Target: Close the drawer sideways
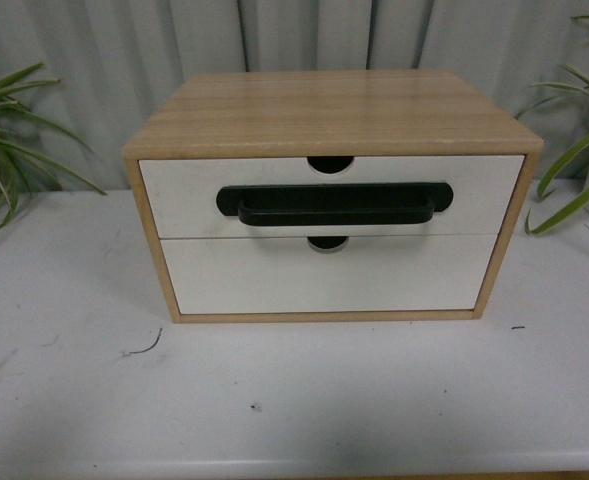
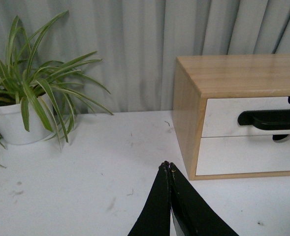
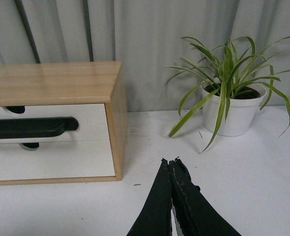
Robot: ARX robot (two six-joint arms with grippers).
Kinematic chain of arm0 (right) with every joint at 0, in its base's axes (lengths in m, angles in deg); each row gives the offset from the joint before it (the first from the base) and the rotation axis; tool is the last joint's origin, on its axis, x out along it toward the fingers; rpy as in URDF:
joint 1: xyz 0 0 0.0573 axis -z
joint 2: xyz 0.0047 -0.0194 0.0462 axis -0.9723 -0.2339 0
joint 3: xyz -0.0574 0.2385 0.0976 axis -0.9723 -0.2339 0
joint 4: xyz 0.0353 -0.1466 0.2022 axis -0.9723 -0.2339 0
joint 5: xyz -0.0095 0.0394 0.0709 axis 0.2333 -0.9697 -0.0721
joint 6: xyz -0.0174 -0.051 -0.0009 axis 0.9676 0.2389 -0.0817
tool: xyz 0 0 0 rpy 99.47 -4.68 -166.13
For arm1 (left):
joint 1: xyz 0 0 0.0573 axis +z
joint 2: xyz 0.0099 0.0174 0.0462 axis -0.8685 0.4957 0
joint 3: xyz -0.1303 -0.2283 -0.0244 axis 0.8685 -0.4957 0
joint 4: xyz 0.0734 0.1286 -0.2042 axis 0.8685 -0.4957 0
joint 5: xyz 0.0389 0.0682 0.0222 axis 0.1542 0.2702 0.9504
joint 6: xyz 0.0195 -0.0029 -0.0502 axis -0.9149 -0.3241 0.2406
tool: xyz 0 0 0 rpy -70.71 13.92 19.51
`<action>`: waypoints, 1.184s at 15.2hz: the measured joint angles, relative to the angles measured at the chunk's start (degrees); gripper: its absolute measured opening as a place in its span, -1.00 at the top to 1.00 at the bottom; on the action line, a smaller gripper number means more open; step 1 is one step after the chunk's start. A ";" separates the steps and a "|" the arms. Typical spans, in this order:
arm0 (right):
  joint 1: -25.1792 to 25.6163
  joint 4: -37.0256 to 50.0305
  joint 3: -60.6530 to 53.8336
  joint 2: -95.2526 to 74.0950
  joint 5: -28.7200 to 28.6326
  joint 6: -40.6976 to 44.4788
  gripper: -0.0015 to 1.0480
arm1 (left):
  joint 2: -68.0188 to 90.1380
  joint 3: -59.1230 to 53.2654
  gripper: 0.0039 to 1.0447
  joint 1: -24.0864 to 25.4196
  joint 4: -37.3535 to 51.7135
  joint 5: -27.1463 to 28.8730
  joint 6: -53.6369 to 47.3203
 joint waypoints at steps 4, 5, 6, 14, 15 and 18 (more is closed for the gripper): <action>0.00 0.63 -1.66 1.81 -0.02 0.00 0.96 | -1.70 -1.79 0.97 -0.04 -0.09 -0.11 0.00; 0.00 0.22 -2.25 2.34 0.02 0.04 0.96 | -1.70 -1.79 0.97 -0.04 0.09 -0.02 0.00; 0.00 0.42 -2.25 2.51 0.02 0.02 0.96 | -1.70 -1.77 0.97 -0.04 0.15 -0.11 0.00; 0.00 0.35 -2.25 2.47 0.00 0.13 0.96 | -1.70 -1.77 0.85 -0.04 0.13 -0.02 0.00; 0.00 0.35 -2.25 2.47 0.00 0.11 0.74 | -1.70 -1.77 0.64 -0.04 0.13 -0.02 0.00; 0.00 0.35 -2.25 2.47 0.00 0.13 0.04 | -1.70 -1.77 -0.06 -0.04 0.13 -0.02 0.00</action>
